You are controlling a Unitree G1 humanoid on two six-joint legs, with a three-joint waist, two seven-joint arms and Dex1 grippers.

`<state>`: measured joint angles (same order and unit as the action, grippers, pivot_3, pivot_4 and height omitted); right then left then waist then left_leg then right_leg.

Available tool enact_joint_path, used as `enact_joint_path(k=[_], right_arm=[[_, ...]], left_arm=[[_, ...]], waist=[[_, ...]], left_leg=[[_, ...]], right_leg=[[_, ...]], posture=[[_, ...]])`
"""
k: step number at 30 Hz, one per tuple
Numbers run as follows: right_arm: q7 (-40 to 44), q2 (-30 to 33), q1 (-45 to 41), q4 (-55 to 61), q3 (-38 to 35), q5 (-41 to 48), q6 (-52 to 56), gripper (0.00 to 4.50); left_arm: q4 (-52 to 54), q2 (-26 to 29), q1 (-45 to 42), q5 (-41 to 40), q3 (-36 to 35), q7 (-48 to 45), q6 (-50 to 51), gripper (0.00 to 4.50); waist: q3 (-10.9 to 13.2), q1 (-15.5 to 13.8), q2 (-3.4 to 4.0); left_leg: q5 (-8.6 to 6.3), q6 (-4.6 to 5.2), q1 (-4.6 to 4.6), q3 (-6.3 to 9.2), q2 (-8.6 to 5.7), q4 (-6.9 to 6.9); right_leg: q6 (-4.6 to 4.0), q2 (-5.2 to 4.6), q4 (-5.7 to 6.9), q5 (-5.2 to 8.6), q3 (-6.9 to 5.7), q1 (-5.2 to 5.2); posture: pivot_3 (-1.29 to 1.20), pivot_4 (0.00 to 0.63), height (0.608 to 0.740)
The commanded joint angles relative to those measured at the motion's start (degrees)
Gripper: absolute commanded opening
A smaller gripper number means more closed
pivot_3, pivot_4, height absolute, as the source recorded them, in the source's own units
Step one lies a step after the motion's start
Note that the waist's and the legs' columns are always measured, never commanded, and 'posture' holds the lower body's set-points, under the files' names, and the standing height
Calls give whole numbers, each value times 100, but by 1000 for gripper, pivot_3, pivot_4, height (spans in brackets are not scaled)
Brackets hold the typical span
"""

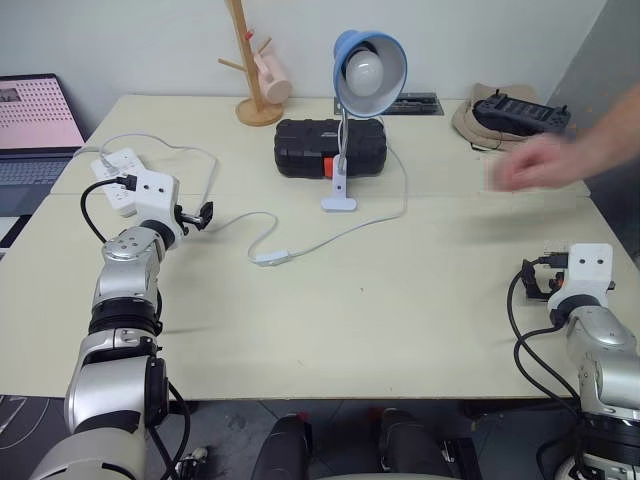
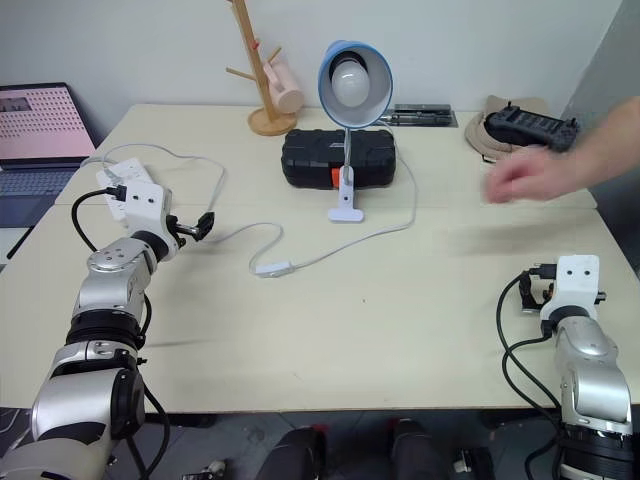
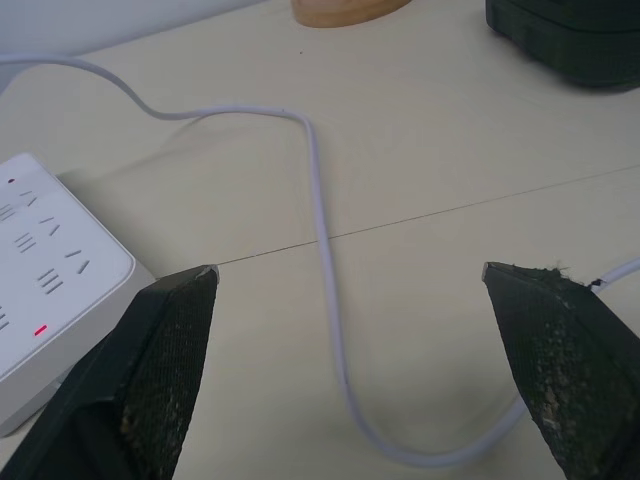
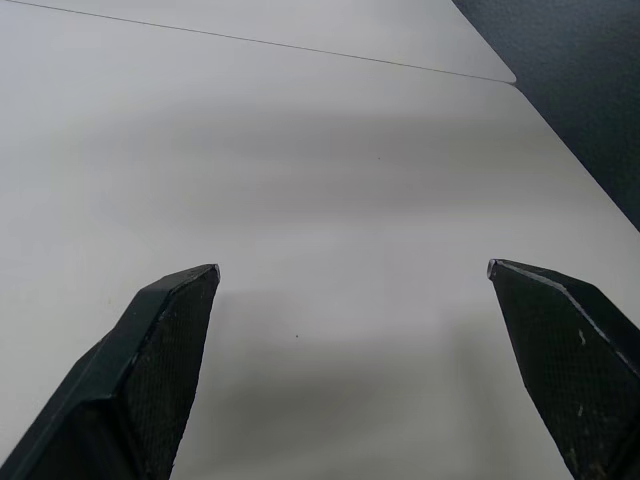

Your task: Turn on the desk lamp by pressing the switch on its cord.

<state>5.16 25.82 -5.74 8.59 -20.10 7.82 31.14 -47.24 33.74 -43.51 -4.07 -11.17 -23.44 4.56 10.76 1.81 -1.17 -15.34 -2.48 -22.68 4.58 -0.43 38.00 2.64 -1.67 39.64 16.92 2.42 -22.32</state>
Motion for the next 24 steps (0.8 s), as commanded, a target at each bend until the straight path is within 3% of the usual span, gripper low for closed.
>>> enact_joint_path(k=[1,6,10,13,15,18,24], right_arm=[[8,104,-51,94,-166,-39,-123,4500],[3,86,-33,115,-138,-46,-108,4500],[167,150,-50,158,-54,-2,-73,4500],[871,491,-183,307,210,178,-48,4500],[1141,600,-241,351,300,274,-52,4500],[2379,975,-298,845,736,875,32,4500],[3904,1509,-325,1941,1518,1983,679,4500]], left_arm=[[106,126,-161,-69,-54,-102,-86,4407],[139,174,-158,-108,-68,-247,-39,4407],[309,345,-80,-142,82,-958,-6,4407],[585,755,-95,-160,483,-2445,34,4407],[648,881,-111,-151,630,-2902,21,4407],[671,1178,-343,-20,1063,-4055,-41,4407],[487,1183,-834,436,2020,-5629,-537,4407]], waist=[[0,0,0],[0,0,0],[0,1,0],[1,12,1],[1,15,2],[1,13,4],[1,13,5]], left_leg=[[0,0,0,0,0,0],[0,0,0,0,0,0],[0,0,0,-2,-1,0],[0,0,-1,-11,-5,0],[0,0,0,-17,-5,0],[0,0,4,-14,-1,-3],[0,1,-8,-7,1,0]], right_leg=[[0,0,0,0,0,0],[0,0,0,0,0,0],[0,1,0,0,0,0],[0,5,0,0,1,-1],[-1,14,-4,0,1,0],[-3,21,-4,2,-2,4],[-5,31,-10,3,-8,0]], posture=[[0,150,740],[0,150,740],[0,150,740],[0,150,740],[0,150,740],[0,150,740],[0,150,740]])
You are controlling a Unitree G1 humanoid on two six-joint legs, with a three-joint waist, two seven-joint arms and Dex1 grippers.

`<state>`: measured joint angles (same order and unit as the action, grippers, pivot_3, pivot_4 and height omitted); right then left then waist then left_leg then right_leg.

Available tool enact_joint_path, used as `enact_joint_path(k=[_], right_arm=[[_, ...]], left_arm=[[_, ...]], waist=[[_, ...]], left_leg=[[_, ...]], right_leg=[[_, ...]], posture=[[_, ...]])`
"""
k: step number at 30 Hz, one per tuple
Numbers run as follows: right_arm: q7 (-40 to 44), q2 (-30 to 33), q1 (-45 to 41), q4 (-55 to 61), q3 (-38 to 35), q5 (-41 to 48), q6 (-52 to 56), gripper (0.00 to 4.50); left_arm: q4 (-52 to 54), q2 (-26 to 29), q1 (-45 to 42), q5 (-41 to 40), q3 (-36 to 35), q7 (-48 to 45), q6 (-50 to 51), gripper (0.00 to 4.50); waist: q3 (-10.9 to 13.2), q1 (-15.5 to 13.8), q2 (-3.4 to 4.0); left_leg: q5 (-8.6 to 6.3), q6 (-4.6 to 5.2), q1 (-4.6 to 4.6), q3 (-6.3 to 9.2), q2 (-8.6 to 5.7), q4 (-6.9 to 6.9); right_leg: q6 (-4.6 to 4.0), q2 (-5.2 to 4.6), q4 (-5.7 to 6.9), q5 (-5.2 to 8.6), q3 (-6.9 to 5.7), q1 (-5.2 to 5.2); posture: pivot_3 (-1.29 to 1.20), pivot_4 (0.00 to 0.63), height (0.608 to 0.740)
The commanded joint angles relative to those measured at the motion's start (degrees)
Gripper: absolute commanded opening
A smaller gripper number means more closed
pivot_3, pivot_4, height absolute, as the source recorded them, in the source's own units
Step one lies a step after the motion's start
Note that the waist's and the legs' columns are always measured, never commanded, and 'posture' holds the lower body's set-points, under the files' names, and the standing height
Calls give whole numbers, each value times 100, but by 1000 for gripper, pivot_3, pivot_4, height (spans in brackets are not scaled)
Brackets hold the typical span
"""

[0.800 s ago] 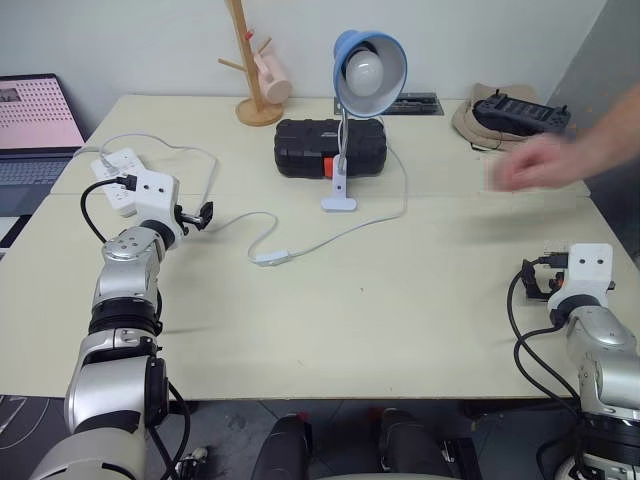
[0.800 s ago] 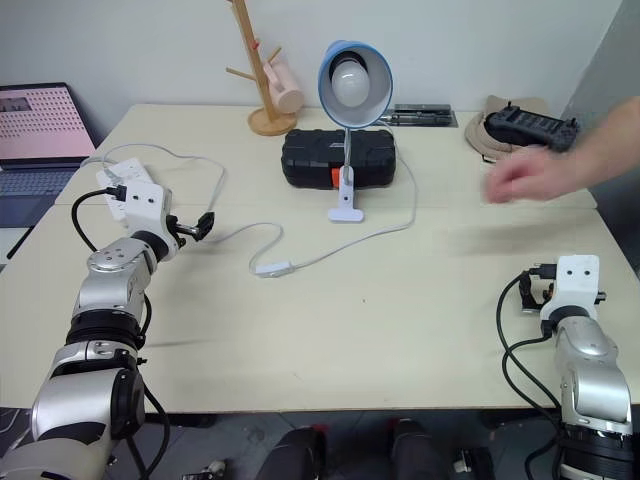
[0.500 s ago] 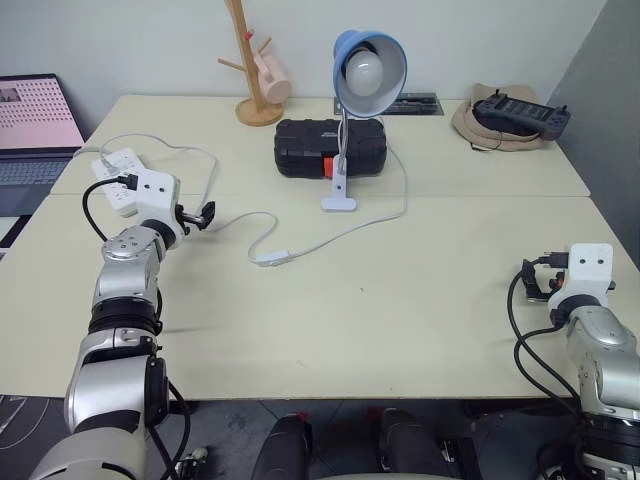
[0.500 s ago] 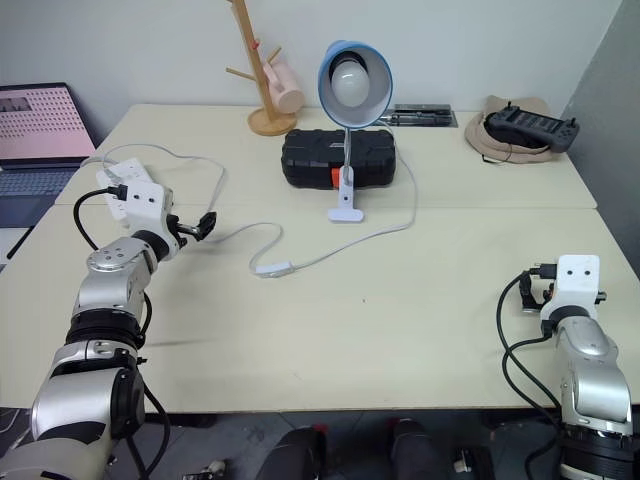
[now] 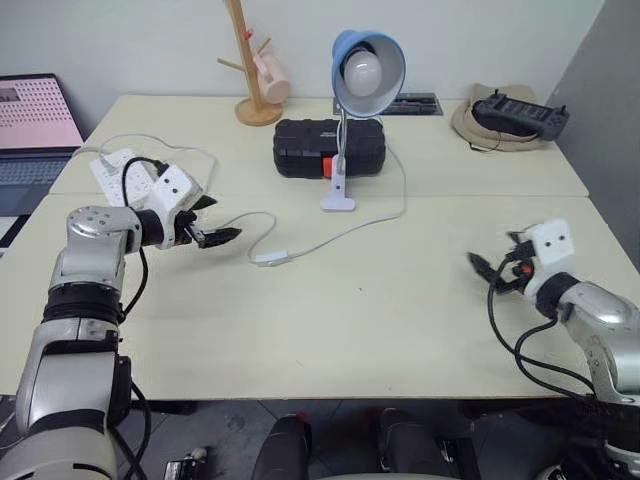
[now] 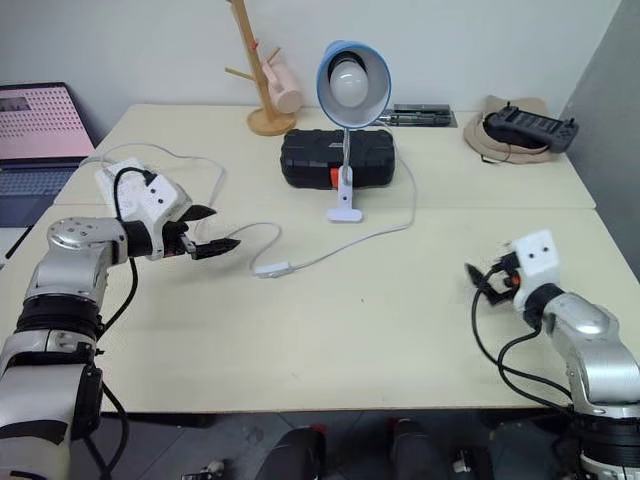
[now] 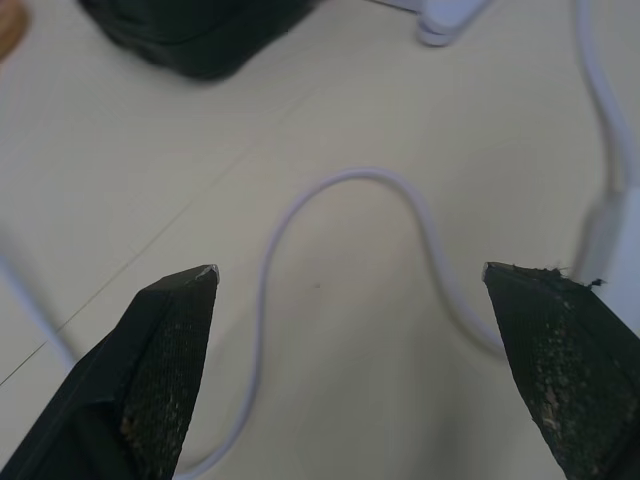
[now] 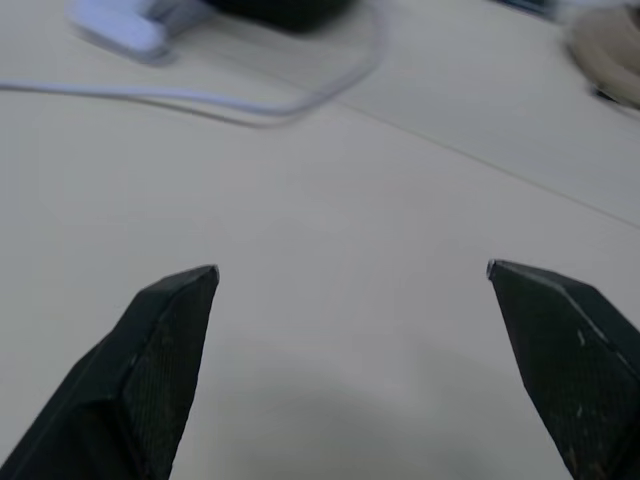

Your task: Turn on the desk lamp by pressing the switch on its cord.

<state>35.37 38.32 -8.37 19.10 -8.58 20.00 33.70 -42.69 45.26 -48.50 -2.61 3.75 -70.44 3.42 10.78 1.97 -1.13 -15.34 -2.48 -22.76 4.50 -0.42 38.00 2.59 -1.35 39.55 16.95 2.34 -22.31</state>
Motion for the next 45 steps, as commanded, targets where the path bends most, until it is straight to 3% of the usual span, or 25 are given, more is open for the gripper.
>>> enact_joint_path(k=[1,10,16,37,42,45], right_arm=[[978,268,-80,1063,483,957,591,4500],[737,179,-171,1517,701,1314,1142,4500],[357,104,67,1784,548,1377,1288,4500],[16,154,227,1993,254,1674,1475,4500],[-36,117,209,1957,201,1717,1501,4500],[-174,-24,161,1921,96,1922,1612,4500]], left_arm=[[-78,-78,-407,410,674,-967,-637,4407],[-1069,-561,-819,1019,1277,-1169,-1694,4407],[-2085,-874,-1219,1542,1473,-449,-2416,4407],[-2735,-877,-1494,2060,1628,-573,-2828,426],[-2766,-932,-1539,1878,1466,-725,-2595,417],[-2659,-1248,-1758,1115,893,-1454,-1285,417]], waist=[[0,-9,0],[1,-13,-3],[0,-30,-4],[-1,-16,-5],[-1,-15,-5],[-1,-13,-5]], left_leg=[[0,0,0,2,1,3],[0,1,-5,9,3,6],[-1,1,-6,11,1,7],[0,2,5,11,1,8],[0,2,5,11,2,8],[0,2,3,10,1,8]], right_leg=[[0,0,0,0,-2,2],[0,1,-4,0,-5,0],[1,-1,-4,0,-6,1],[1,2,11,0,-4,5],[1,3,10,0,-4,5],[1,3,10,0,-4,4]], posture=[[0,150,740],[0,150,740],[0,150,740],[0,150,740],[0,150,740],[0,150,740]])
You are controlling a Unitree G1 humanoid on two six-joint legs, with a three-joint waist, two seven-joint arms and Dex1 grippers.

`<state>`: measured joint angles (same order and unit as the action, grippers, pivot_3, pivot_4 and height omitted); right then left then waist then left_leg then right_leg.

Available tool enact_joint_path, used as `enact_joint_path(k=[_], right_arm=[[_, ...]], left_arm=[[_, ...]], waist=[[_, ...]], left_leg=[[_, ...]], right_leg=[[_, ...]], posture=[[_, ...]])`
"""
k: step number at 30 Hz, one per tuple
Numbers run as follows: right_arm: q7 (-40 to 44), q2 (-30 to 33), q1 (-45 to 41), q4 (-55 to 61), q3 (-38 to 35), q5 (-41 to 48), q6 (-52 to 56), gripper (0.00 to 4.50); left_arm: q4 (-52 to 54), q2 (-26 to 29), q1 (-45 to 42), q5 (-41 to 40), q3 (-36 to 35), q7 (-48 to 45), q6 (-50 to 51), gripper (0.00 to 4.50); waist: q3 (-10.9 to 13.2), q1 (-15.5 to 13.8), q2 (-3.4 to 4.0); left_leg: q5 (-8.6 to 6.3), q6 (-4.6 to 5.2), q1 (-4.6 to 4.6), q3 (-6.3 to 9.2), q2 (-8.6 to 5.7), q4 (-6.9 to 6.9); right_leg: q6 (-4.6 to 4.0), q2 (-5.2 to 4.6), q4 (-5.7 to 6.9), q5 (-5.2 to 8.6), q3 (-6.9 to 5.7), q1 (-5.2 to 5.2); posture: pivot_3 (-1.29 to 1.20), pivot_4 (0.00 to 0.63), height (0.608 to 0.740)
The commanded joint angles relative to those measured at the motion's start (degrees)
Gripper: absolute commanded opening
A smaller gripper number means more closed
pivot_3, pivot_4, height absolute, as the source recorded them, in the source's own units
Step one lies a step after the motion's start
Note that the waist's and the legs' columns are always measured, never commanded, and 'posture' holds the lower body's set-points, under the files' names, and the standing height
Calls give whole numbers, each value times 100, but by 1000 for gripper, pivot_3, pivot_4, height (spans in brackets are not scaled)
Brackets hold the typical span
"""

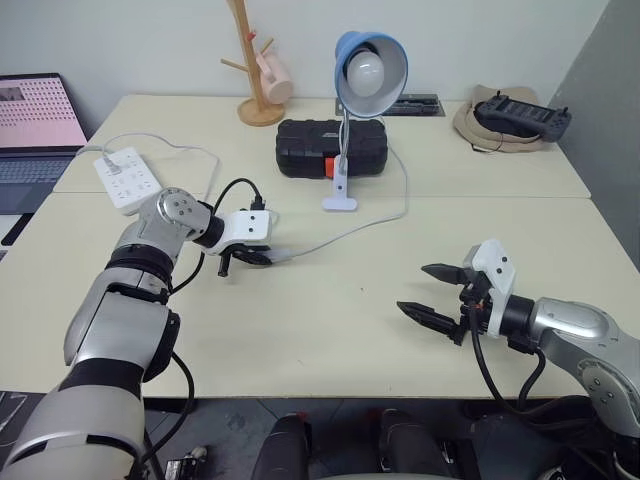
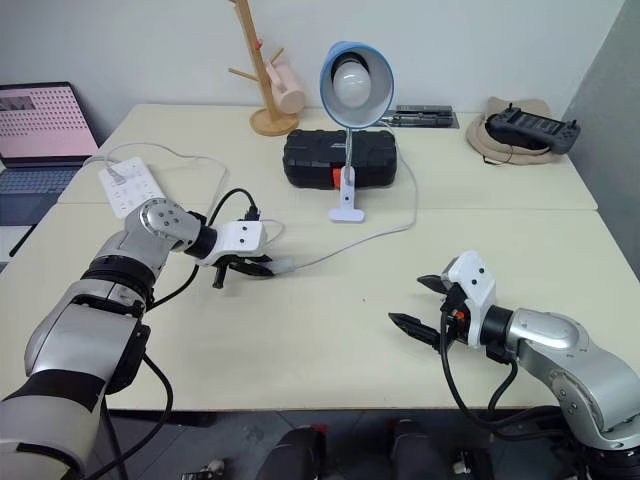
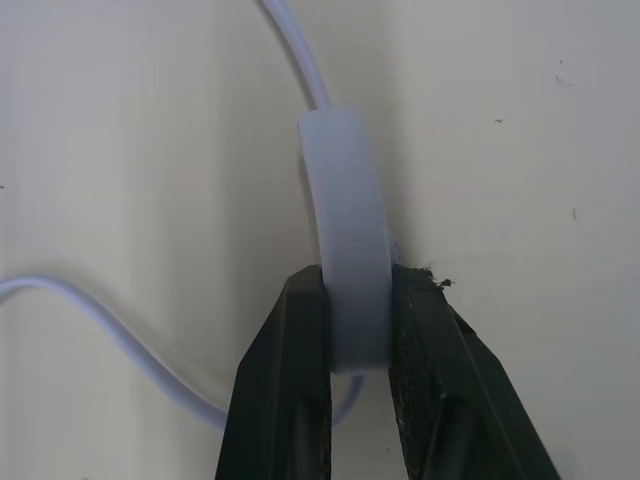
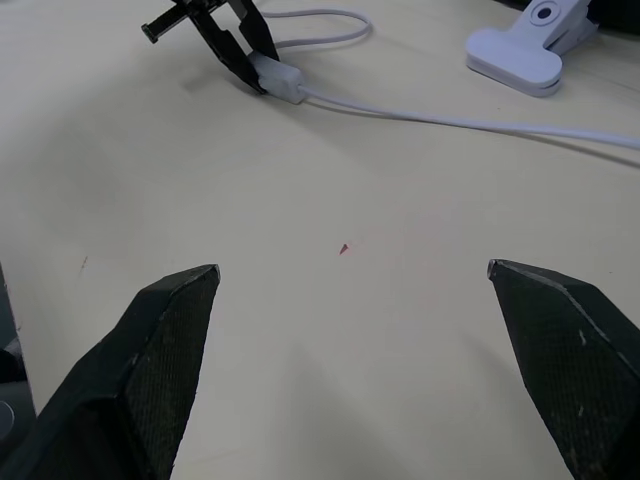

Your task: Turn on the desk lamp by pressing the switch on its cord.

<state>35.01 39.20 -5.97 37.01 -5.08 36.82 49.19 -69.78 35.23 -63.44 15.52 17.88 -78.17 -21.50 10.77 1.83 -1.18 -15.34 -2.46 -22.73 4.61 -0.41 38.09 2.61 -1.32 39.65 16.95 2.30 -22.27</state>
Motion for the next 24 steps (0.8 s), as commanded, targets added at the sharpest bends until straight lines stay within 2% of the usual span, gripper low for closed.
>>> enact_joint_path(k=[1,3,6,10,12,17,22,24], right_arm=[[-194,-187,-85,116,-324,387,147,4500],[-264,-283,-66,111,-424,588,268,4500],[-331,-327,-65,124,-464,751,375,4500],[-431,-358,-108,122,-487,882,444,4500],[-439,-316,-118,115,-463,883,437,4500],[-337,-184,-56,161,-349,804,401,4500],[-326,-127,-26,163,-297,770,360,4500],[-329,-115,-13,161,-316,781,361,4500]], left_arm=[[180,-381,-378,-1057,-740,-1056,1914,417],[594,-508,-421,-1588,-883,-1405,2890,417],[1476,-526,-255,-2279,-838,-1433,4301,417],[2720,-396,210,-2789,-696,-1433,5281,417],[3100,-359,574,-2448,-537,-1322,4687,417],[3044,-335,1144,-1147,160,-264,1844,417],[2510,-523,1066,-855,307,64,798,417],[2330,-539,979,-912,251,-127,682,1125]], waist=[[0,-4,0],[2,-21,-4],[3,12,-5],[2,72,-3],[1,109,-2],[1,78,-1],[0,-17,-1],[0,-29,-1]], left_leg=[[0,0,-2,1,-1,0],[0,0,-13,8,-2,4],[0,0,-22,13,-2,7],[0,0,-8,22,9,-2],[0,0,-2,23,7,-2],[0,-1,12,19,9,-3],[0,0,3,14,4,1],[0,0,2,8,0,2]], right_leg=[[0,0,0,0,-1,-1],[0,0,-2,0,-12,-2],[0,-1,-9,0,-10,-3],[-2,-1,-4,1,5,-5],[-3,0,2,2,9,-5],[-4,0,11,2,18,-2],[-4,-7,2,2,14,-1],[-3,-8,1,2,11,2]], posture=[[0,150,740],[0,150,740],[0,150,740],[0,150,740],[0,150,740],[0,150,740],[0,150,740],[0,150,740]])
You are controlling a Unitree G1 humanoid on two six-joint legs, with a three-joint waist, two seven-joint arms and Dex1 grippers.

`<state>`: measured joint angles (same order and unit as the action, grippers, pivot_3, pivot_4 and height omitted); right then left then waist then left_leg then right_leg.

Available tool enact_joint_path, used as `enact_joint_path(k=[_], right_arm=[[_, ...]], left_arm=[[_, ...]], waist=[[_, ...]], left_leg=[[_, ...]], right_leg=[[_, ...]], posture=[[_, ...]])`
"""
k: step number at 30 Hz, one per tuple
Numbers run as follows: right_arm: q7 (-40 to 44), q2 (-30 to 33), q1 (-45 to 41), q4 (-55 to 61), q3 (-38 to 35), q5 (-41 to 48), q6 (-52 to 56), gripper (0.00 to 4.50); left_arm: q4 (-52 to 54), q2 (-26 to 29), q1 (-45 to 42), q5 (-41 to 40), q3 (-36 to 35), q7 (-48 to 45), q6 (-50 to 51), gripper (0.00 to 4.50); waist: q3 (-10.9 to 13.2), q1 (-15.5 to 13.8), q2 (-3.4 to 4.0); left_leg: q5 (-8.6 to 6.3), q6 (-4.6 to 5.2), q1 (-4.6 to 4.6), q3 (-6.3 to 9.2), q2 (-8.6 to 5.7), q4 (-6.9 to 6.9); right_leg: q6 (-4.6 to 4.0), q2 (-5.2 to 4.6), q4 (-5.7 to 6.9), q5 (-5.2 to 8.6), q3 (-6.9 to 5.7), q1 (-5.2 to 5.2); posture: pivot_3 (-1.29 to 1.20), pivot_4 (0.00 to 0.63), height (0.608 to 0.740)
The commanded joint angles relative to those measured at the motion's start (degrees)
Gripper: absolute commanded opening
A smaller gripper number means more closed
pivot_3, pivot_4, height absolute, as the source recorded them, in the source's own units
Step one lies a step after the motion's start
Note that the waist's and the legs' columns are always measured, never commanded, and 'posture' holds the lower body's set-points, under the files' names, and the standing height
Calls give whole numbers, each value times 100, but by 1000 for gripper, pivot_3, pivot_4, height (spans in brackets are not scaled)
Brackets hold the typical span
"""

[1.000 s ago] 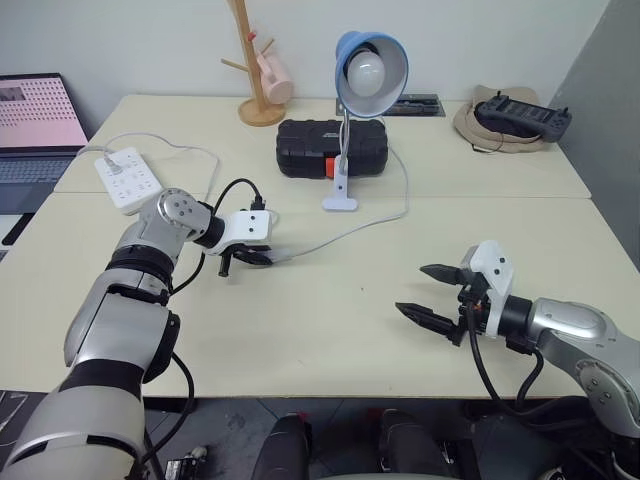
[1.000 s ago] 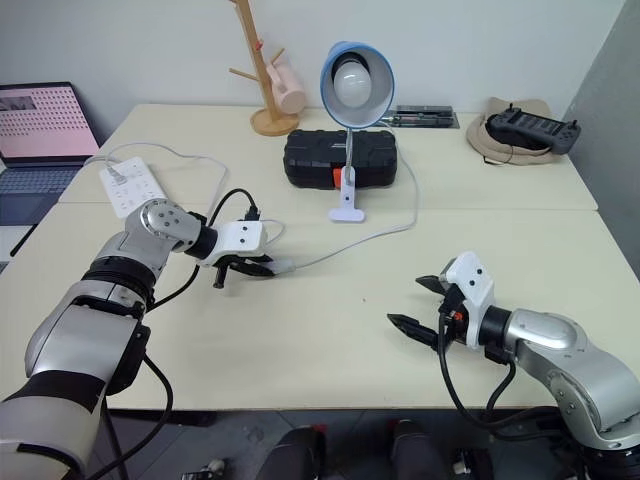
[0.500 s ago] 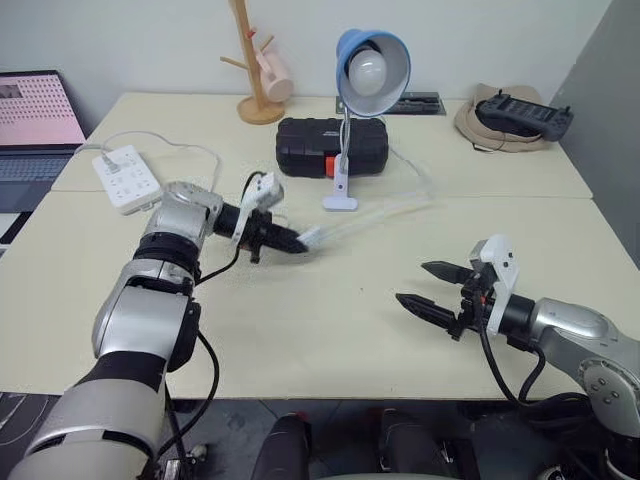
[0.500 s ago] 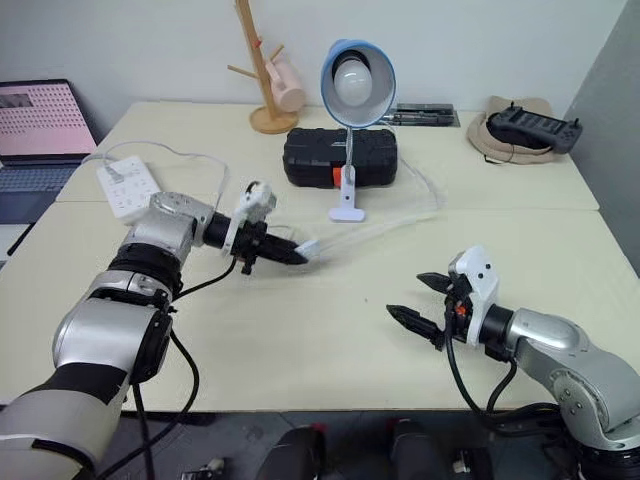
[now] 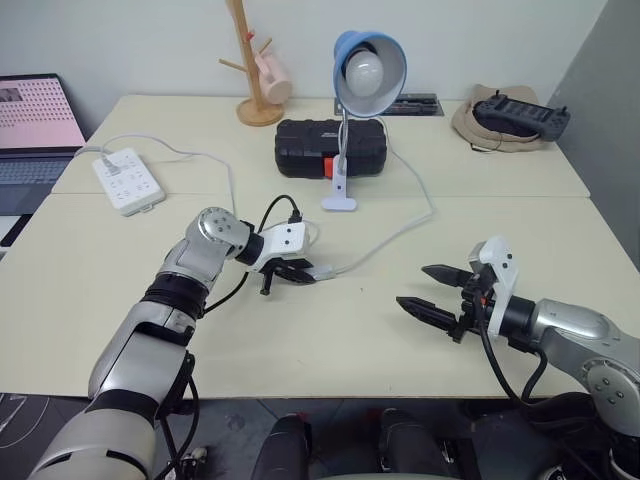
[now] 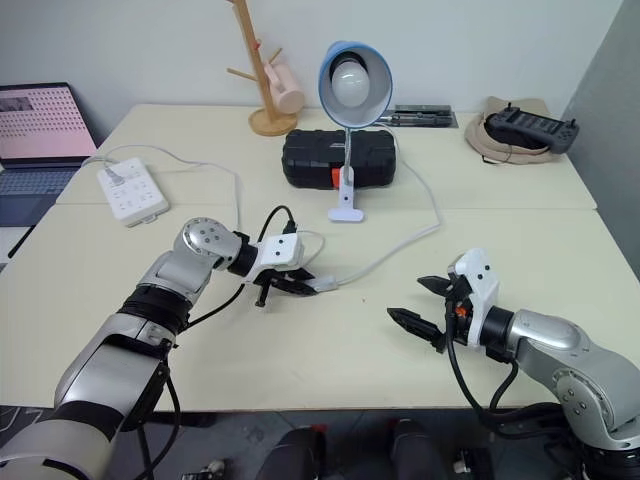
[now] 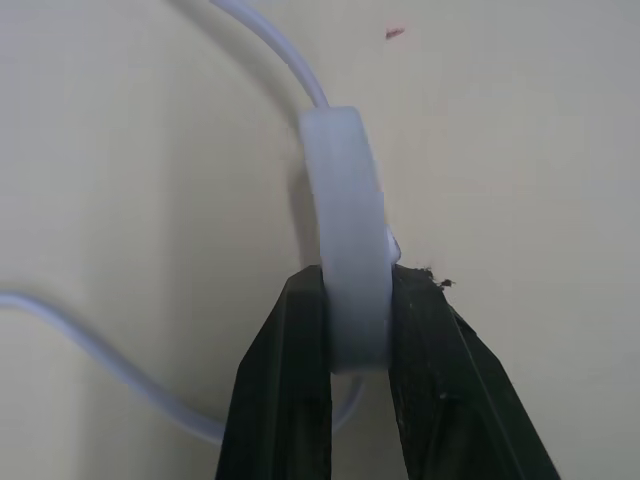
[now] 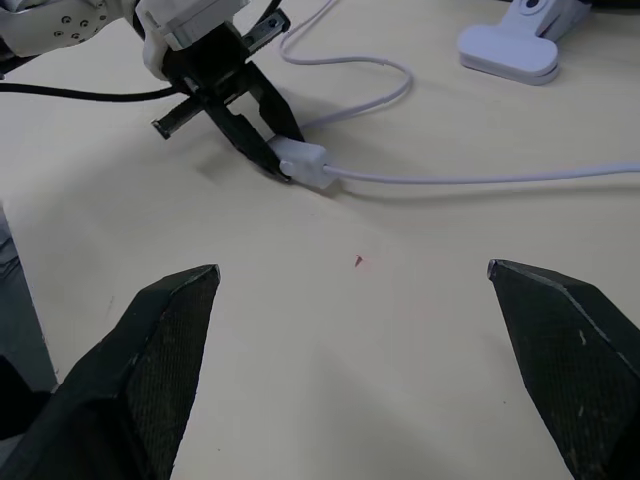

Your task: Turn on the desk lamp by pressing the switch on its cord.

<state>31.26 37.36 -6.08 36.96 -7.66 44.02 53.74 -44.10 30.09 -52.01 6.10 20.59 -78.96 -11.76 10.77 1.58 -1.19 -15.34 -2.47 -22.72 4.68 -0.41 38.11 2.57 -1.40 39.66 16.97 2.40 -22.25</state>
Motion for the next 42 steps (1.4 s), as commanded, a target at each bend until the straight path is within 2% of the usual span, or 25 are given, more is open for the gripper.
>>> enact_joint_path(k=[1,6,7,8,11,21,24,32,35,39,42], right_arm=[[45,76,7,166,-67,62,-95,4500],[40,89,62,181,-99,86,-102,4500],[40,89,68,184,-100,88,-104,4500],[40,90,71,186,-101,89,-106,4500],[40,71,48,150,-77,72,-126,4500],[22,38,-59,51,-15,54,-155,4500],[10,58,-27,49,-63,53,-154,4500],[-48,36,14,45,-124,64,-148,4500],[-63,11,39,-18,-146,58,-164,4500],[-136,-103,78,-84,-226,193,-100,4500],[-390,-474,122,-97,-475,952,212,4500]], left_arm=[[-294,-5,-199,-8,-46,-180,-296,1287],[-480,219,-329,-33,-83,-658,-391,2513],[-499,247,-347,-39,-98,-715,-395,2590],[-516,257,-360,-43,-111,-744,-402,2897],[-627,226,-426,3,-150,-585,-489,3388],[-1092,-167,-571,96,-175,-94,-797,3388],[-1196,-128,-617,54,-199,-285,-848,2914],[-1413,-111,-833,8,-275,-508,-849,949],[-1461,-215,-919,-90,-379,-516,-671,386],[-1216,-495,-1146,-703,-839,-851,949,380],[-381,-483,-1231,-1662,-1060,-1294,3511,380]], waist=[[0,-1,0],[0,20,0],[0,29,0],[0,35,0],[0,27,0],[0,16,0],[0,18,0],[0,22,0],[0,22,0],[1,14,-1],[1,41,-1]], left_leg=[[0,0,-1,0,-1,1],[0,1,-4,-4,-2,-1],[0,1,-6,-5,-1,-2],[0,1,-6,-5,-1,-2],[0,1,-5,-4,0,-2],[0,1,-8,-3,-2,0],[0,1,-7,-4,-2,0],[0,1,-9,-4,-2,0],[0,1,-10,-4,-2,0],[0,1,-14,-2,-3,2],[0,1,-15,-2,-2,2]], right_leg=[[0,0,0,0,-1,0],[0,5,-5,0,-3,-3],[0,5,-5,0,-3,-4],[0,6,-5,0,-3,-5],[0,7,-4,0,-4,-4],[0,5,-6,0,-7,-3],[0,6,-4,0,-6,-3],[0,7,-6,0,-8,-4],[0,7,-7,0,-8,-4],[0,7,-7,0,-11,-4],[0,9,-6,0,-11,-5]], posture=[[0,150,740],[0,150,740],[0,150,740],[0,150,740],[0,150,740],[0,150,740],[0,150,740],[0,150,740],[0,150,740],[0,150,740],[0,150,740]])
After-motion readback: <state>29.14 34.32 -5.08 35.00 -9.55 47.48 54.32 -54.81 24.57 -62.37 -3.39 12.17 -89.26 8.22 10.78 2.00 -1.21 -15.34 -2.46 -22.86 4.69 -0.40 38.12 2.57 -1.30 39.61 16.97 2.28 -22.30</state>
